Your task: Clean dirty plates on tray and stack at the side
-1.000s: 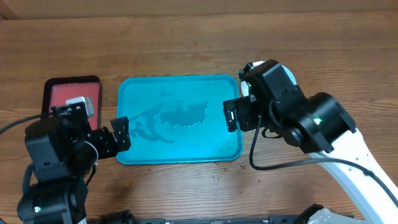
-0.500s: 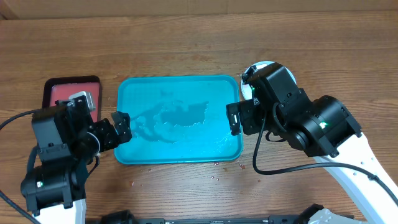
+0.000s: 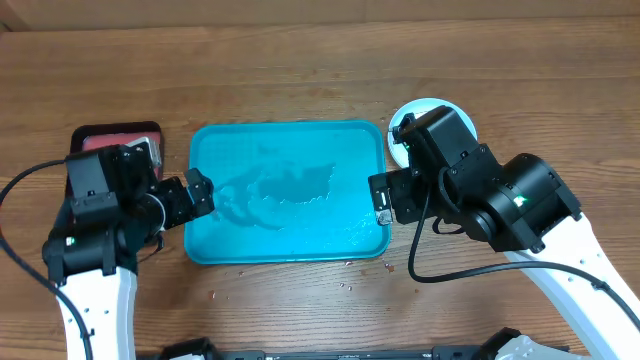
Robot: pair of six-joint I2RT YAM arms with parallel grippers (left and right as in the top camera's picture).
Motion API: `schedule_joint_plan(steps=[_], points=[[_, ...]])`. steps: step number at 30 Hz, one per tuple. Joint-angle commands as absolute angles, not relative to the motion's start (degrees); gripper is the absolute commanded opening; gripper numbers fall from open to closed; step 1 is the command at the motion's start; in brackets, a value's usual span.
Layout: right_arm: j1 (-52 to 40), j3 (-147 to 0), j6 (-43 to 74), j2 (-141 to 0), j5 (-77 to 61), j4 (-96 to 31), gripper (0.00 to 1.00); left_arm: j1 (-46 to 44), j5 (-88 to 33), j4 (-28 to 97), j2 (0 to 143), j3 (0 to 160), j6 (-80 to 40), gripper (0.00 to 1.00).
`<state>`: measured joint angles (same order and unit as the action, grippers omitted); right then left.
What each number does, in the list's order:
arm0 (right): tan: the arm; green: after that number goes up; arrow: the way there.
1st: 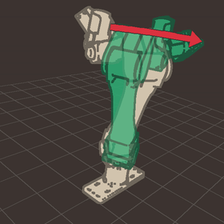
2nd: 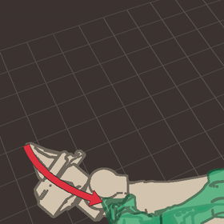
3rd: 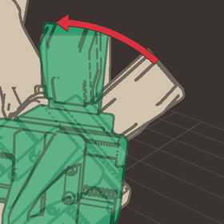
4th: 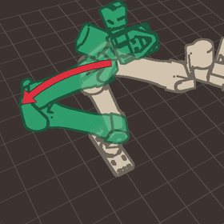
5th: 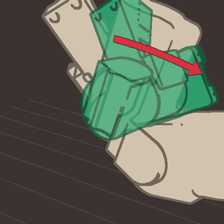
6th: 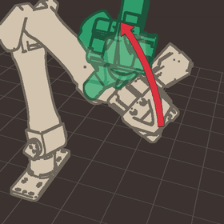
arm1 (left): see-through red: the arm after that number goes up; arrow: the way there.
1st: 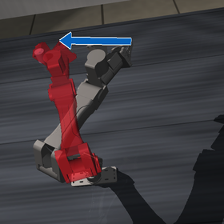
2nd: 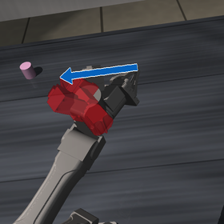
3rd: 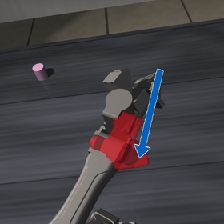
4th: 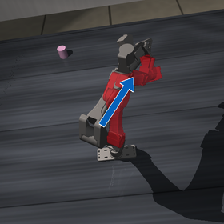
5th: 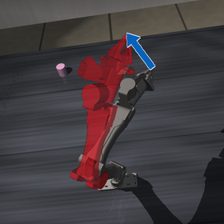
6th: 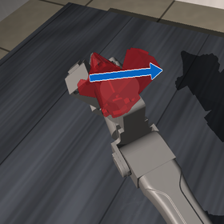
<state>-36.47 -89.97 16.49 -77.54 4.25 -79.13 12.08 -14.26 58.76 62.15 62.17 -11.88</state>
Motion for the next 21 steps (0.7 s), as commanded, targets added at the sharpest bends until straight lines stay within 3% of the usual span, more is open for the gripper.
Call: schedule_joint_plan(steps=[1,13,21], points=[[-36.6,-90.0,16.7,-76.9,3.8,-79.0,1.00,11.9,-13.5,58.9,65.4,61.6,-12.4,1.00],[-25.8,-88.6,16.6,-67.8,1.3,-73.7,1.00,11.9,-13.5,58.8,75.4,61.6,-12.4,1.00],[-9.2,-63.4,16.0,-47.8,-9.2,-57.0,1.00,11.9,-13.5,58.8,81.6,61.6,-12.4,1.00]])
